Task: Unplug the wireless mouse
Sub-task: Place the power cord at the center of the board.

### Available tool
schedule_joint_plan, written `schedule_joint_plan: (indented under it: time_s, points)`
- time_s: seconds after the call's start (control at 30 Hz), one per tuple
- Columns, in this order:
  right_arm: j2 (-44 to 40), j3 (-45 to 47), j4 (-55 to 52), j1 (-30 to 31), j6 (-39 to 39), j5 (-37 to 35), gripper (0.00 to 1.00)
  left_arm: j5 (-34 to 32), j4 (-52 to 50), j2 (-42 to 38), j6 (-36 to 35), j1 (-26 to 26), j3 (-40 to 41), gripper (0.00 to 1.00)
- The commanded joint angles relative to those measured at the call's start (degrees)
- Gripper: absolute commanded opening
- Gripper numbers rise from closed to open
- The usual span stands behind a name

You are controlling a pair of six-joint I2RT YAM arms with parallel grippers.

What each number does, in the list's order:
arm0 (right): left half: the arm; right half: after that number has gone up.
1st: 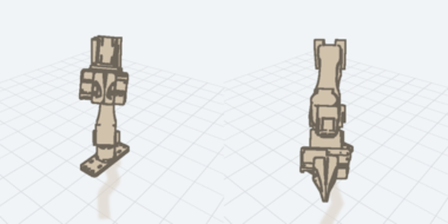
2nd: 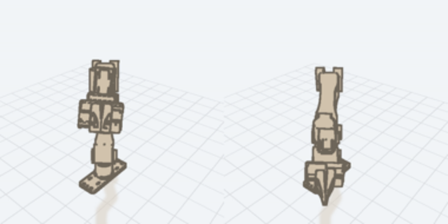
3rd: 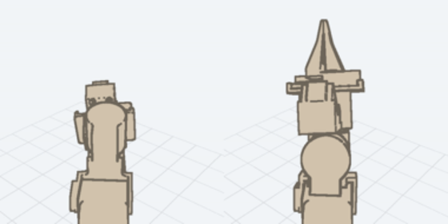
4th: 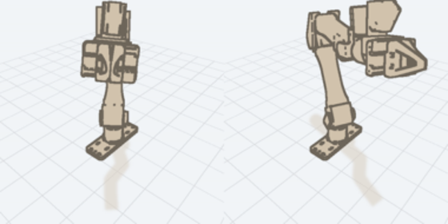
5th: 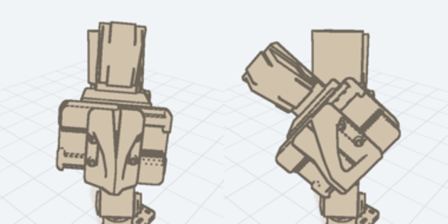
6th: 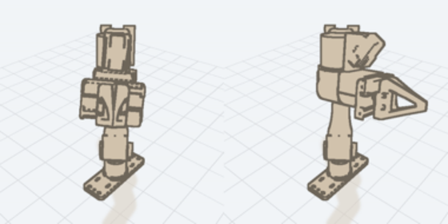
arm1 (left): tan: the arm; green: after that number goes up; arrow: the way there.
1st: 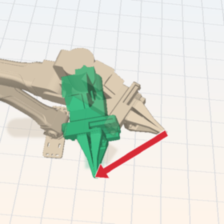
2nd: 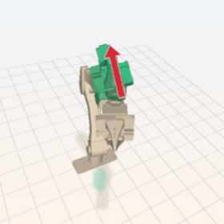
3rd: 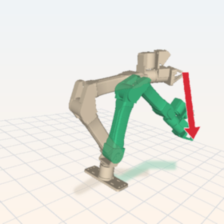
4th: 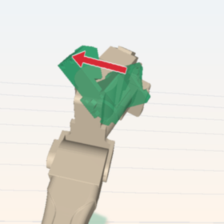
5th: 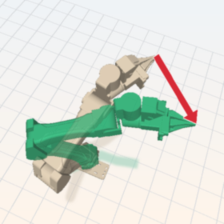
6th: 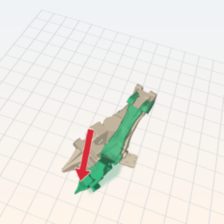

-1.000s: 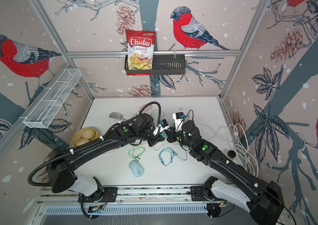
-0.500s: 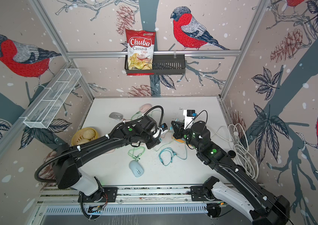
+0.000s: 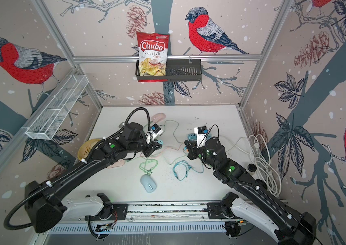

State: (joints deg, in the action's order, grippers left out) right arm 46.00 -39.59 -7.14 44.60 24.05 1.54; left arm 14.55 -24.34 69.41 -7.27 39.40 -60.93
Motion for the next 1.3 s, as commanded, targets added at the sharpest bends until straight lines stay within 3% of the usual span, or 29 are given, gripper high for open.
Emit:
schedule_joint_plan:
  time_s: [0.0, 0.2, 0.3, 0.6, 0.73, 1.07, 1.27]
  points:
    - [-1.6, 0.6, -0.8, 2.5, -1.5, -3.4, 0.0, 5.3, 4.1, -2.5, 4.1, -0.5, 1.9, 0.0]
    - [-3.0, 1.2, -4.0, 9.6, -1.9, -10.2, 0.0, 14.2, 19.5, -10.6, 16.1, -0.5, 12.6, 0.0]
    - [-4.0, 1.6, -5.2, 15.5, -0.2, -15.4, 0.0, 15.2, 25.6, -14.0, 21.0, -0.5, 16.4, 0.0]
    - [-2.0, 4.0, -9.2, 38.4, 9.1, -38.5, 0.0, 15.4, 30.1, -18.9, 32.1, -0.5, 21.0, 0.0]
    - [-0.2, 5.3, -10.2, 45.2, 13.1, -43.9, 0.0, 15.4, 31.6, -23.5, 34.8, -0.5, 23.2, 0.0]
    - [11.6, 7.5, -5.0, 47.0, 17.0, -39.9, 0.01, 11.9, 30.9, -28.4, 39.0, -0.5, 29.0, 0.0]
    - [19.0, 7.2, -0.3, 41.7, 16.8, -31.6, 0.01, 11.8, 38.1, -28.7, 46.3, -0.5, 37.1, 0.0]
